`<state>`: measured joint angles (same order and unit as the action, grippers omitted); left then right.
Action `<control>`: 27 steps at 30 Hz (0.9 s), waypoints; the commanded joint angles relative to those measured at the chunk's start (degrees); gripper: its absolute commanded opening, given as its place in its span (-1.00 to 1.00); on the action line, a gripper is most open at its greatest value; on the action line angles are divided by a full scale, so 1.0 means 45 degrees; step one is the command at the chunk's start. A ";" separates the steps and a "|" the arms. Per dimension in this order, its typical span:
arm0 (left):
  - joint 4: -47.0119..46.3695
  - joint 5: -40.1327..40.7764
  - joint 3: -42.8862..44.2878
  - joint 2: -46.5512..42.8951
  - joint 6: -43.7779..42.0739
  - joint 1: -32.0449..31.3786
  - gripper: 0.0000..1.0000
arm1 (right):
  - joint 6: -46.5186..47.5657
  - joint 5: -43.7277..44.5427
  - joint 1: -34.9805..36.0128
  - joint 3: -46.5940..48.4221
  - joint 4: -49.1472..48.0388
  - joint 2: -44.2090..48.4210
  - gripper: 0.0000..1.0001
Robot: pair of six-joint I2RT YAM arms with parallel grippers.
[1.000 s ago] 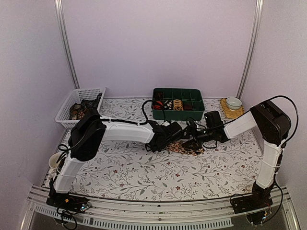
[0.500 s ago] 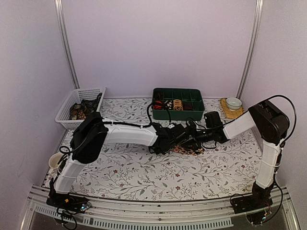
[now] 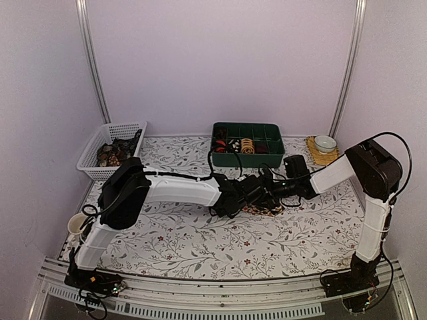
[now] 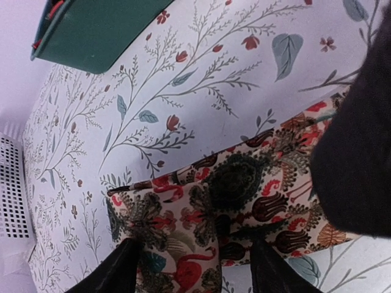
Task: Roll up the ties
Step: Roll the tie at the center of the board.
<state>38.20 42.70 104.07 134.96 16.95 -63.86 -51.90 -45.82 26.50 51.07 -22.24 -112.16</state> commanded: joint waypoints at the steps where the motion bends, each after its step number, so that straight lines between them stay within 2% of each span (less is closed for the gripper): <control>1: -0.0580 -0.0125 -0.0190 -0.0908 -0.0270 0.0048 0.25 | 0.0119 0.0184 -0.0020 0.0395 0.0440 -0.0100 0.56; 5: -0.1379 -0.0271 -0.0376 -0.1579 -0.0826 0.0199 0.36 | 0.0456 0.0370 -0.0005 0.0775 0.1099 0.0464 0.55; 10: -0.3224 -0.2038 -0.1610 -0.3055 -0.1109 0.0342 0.40 | 0.0832 0.0570 0.0046 0.1203 0.1842 0.1148 0.56; 16: -0.4361 -0.3965 -0.3300 -0.5042 -0.0212 0.0777 0.48 | 0.0895 0.0556 0.0350 0.1958 0.2013 0.1394 0.55; 20: -0.5150 -0.5181 -0.5124 -0.6848 0.0810 0.1545 0.44 | 0.0836 0.0408 0.0952 0.2803 0.1901 0.1038 0.56; 27: -0.7860 -0.8229 -0.9485 -0.9304 0.2654 0.4118 0.38 | 0.0383 0.0302 0.1952 0.4289 0.1227 -0.0114 0.55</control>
<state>11.40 15.64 69.10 96.18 22.92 -50.28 -49.06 -43.83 33.21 67.00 -14.00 -112.07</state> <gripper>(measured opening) 0.690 0.776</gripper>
